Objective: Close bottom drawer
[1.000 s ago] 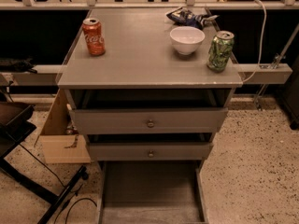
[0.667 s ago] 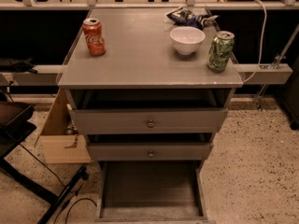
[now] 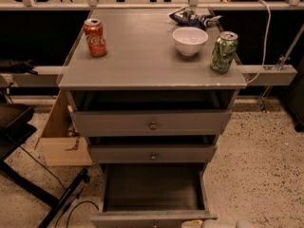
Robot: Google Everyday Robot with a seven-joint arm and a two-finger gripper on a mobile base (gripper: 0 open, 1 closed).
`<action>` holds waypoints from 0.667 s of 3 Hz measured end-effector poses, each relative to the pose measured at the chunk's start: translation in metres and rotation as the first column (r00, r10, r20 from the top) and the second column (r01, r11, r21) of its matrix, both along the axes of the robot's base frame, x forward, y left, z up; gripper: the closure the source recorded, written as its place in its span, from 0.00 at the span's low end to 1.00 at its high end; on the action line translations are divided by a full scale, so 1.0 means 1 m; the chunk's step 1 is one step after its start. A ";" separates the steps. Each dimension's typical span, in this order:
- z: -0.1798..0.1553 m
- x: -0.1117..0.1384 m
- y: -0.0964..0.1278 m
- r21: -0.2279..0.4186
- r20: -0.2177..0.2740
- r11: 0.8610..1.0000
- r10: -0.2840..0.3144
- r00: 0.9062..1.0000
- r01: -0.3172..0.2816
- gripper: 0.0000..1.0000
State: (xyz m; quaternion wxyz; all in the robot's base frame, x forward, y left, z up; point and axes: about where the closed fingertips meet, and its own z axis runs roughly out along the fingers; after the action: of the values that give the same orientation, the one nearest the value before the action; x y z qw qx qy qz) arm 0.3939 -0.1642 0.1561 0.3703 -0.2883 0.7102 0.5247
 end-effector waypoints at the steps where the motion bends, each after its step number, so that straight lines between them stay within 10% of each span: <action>1: 0.001 0.001 0.001 0.003 0.001 1.000 0.000 1.000 0.000 1.00; 2: 0.000 0.055 0.011 -0.001 0.009 1.000 0.009 1.000 -0.009 1.00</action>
Offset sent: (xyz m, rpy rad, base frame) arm 0.1620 0.0203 0.0029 0.0008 -0.0409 0.0108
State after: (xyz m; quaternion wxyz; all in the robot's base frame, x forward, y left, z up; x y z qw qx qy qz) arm 0.4490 -0.1532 0.1557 0.3711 -0.2943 0.7075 0.5246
